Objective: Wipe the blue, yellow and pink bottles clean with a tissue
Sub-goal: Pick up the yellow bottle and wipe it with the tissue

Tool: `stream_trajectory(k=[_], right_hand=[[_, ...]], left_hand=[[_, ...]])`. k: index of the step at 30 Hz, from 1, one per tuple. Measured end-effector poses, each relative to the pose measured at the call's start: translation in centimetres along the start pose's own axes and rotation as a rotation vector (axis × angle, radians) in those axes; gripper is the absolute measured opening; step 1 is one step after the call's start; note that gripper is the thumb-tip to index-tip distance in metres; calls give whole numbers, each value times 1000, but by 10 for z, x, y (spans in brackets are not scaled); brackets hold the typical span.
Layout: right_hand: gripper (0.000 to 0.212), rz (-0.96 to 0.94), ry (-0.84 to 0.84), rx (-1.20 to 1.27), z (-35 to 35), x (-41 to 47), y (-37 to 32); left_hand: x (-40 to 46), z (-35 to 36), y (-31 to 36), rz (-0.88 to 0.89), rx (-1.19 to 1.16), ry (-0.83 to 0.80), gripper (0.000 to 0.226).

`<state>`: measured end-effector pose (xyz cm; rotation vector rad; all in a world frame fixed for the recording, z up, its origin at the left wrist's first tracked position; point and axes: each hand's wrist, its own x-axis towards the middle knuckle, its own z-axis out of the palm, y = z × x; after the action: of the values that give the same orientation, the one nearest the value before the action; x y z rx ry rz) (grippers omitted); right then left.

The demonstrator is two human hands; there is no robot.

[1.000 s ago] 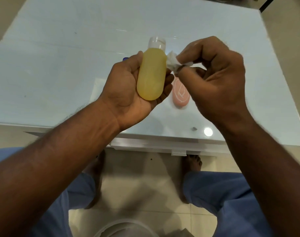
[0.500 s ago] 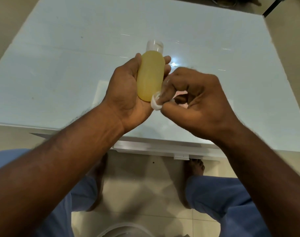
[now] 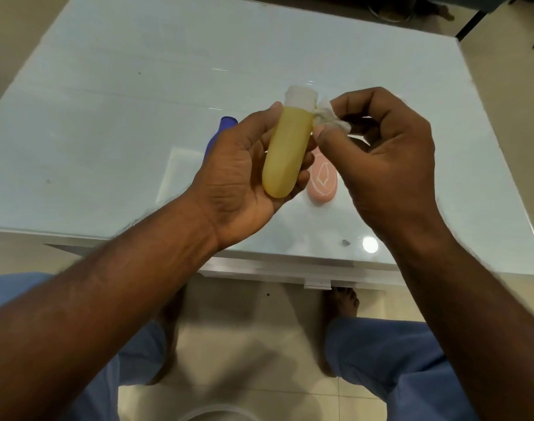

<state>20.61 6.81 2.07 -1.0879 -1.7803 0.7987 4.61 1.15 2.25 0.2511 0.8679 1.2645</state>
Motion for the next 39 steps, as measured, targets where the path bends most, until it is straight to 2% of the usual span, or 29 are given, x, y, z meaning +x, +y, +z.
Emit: stream_trajectory(k=[3, 11, 16, 17, 20, 22, 25, 30, 32, 35, 37, 39], right_hand=[[16, -27, 13, 3, 1, -2, -1], [14, -173, 16, -13, 6, -5, -4], [13, -280, -82, -26, 6, -8, -6], [13, -297, -108, -30, 6, -8, -6], [13, -320, -182, -35, 9, -10, -5], [13, -350, -227, -50, 10, -10, -4], [11, -371, -313, -57, 11, -13, -4], [5, -309, -483, -164, 10, -16, 2], [10, -245, -456, -98, 6, -13, 2], [11, -177, -230, 2, -2, -5, -3], [11, -186, -110, -15, -5, 1, -3], [12, -206, -69, -65, -5, 3, -1]], left_hand=[[0, -1, 0, 22, 20, 23, 53], [2, -2, 1, 62, 42, 82, 52], [8, -7, -1, 100, -1, 71, 82], [8, -7, -1, 106, -20, 80, 81], [7, -5, 1, 109, -3, 93, 55], [6, -5, 2, 113, 24, 63, 46], [7, -7, 4, 101, 41, 24, 50], [11, -11, 5, 101, 37, 56, 57], [11, -12, 6, 110, 12, 83, 55], [11, -13, 7, 100, 6, 99, 49], [10, -11, 5, 78, 71, 108, 46], [9, -10, 1, 63, 111, 104, 47]])
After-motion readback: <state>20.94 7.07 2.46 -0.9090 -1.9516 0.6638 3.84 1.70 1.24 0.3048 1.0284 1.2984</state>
